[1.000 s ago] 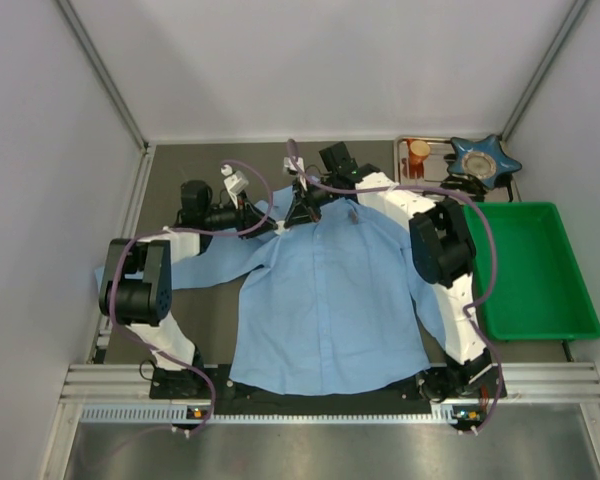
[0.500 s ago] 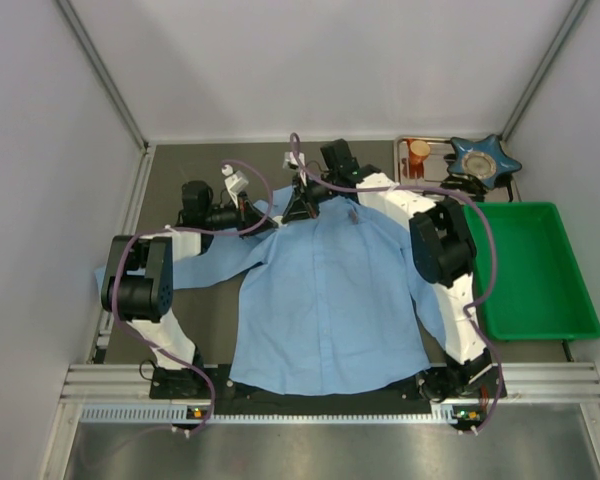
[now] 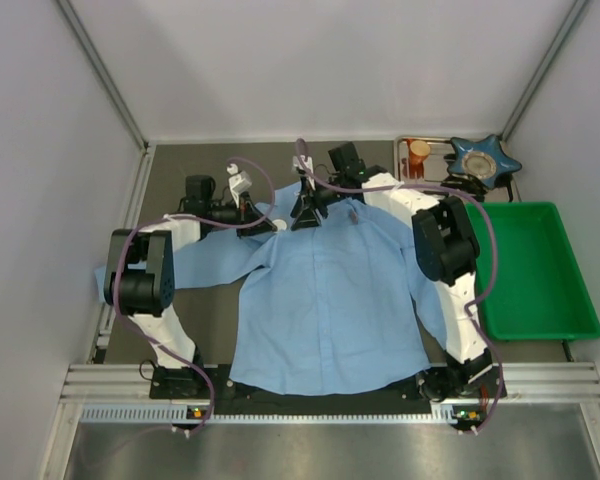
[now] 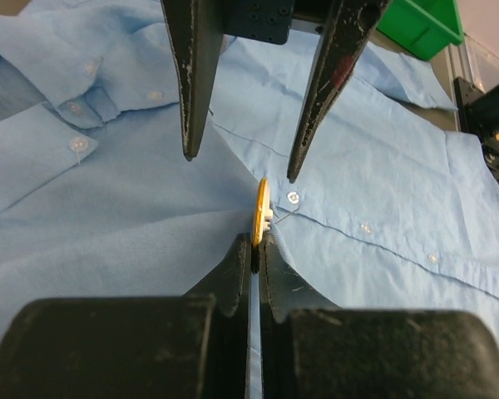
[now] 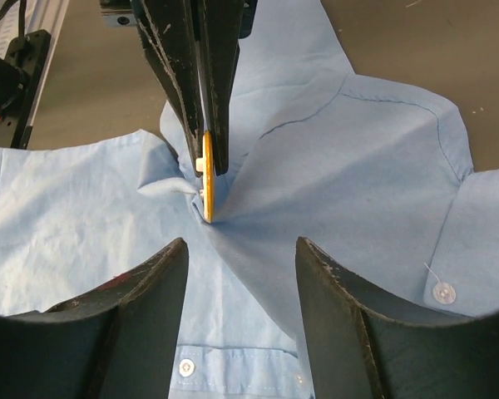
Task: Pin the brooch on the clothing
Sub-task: Pin the brooch to the clothes.
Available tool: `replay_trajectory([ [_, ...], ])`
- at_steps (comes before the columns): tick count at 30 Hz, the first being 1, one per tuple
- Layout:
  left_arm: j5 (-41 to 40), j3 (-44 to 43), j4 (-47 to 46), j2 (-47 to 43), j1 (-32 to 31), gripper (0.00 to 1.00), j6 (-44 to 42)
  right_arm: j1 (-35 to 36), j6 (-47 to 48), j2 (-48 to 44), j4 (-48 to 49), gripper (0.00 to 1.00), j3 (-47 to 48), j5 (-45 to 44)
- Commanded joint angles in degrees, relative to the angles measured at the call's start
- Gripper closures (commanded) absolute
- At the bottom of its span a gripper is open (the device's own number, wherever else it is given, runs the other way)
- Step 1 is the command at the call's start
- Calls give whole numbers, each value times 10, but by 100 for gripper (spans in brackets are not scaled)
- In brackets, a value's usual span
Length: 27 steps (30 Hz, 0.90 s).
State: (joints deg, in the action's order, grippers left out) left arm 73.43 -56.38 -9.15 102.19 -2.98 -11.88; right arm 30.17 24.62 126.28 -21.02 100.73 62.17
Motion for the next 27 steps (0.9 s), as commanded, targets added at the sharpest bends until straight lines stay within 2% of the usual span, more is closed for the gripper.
replay_trajectory([
  [1,40,-36,104,8,3,100,-103,10,41,-22,-4,47,9,26],
  [12,47,-45,142,10,3,100,-142,34,34,-8,-5,50,19,36],
  [18,48,-47,146,12,2,100,-146,39,32,-1,-6,57,30,39],
  [22,48,-47,149,11,2,100,-148,43,30,4,-6,67,33,38],
  [27,51,-47,149,11,2,100,-152,46,31,5,-6,68,31,41],
])
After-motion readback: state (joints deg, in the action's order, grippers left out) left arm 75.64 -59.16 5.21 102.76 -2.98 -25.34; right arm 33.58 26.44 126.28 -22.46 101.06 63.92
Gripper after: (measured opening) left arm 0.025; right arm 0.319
